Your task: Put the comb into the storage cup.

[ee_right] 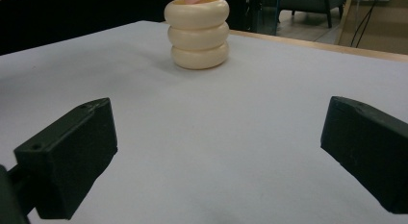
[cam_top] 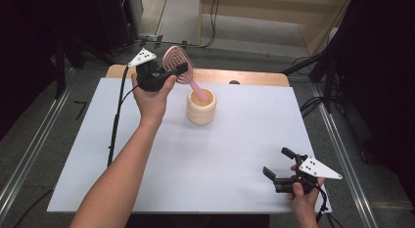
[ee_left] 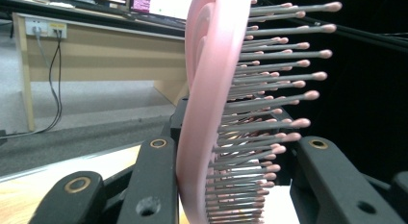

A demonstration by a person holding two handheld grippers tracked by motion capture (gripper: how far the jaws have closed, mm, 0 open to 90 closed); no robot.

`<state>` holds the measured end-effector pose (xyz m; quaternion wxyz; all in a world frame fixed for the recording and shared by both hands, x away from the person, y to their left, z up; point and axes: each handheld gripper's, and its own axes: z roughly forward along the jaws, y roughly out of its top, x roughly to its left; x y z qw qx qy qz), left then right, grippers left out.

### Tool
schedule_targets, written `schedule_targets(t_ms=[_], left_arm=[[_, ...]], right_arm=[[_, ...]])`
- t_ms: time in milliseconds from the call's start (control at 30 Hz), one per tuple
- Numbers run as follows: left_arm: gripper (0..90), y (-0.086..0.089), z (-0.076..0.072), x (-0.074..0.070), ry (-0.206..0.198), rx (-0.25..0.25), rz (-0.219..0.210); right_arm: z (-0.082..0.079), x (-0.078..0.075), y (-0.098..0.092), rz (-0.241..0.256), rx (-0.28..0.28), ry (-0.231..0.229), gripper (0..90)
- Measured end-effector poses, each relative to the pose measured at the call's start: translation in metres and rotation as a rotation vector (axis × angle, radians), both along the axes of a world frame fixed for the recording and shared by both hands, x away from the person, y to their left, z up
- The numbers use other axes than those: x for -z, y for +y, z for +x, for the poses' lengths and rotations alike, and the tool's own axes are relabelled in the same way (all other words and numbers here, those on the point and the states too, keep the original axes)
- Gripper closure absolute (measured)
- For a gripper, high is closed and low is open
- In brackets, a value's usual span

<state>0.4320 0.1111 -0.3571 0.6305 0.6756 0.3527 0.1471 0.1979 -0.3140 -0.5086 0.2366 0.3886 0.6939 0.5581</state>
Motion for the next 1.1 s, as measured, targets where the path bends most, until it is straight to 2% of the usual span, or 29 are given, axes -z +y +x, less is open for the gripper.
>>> schedule_targets(t_ms=[1100], left_arm=[[64.8, -0.013, 0.007, 0.031, 0.060, -0.005, 0.042]], right_arm=[[0.000, 0.000, 0.000, 0.001, -0.001, 0.002, 0.0]])
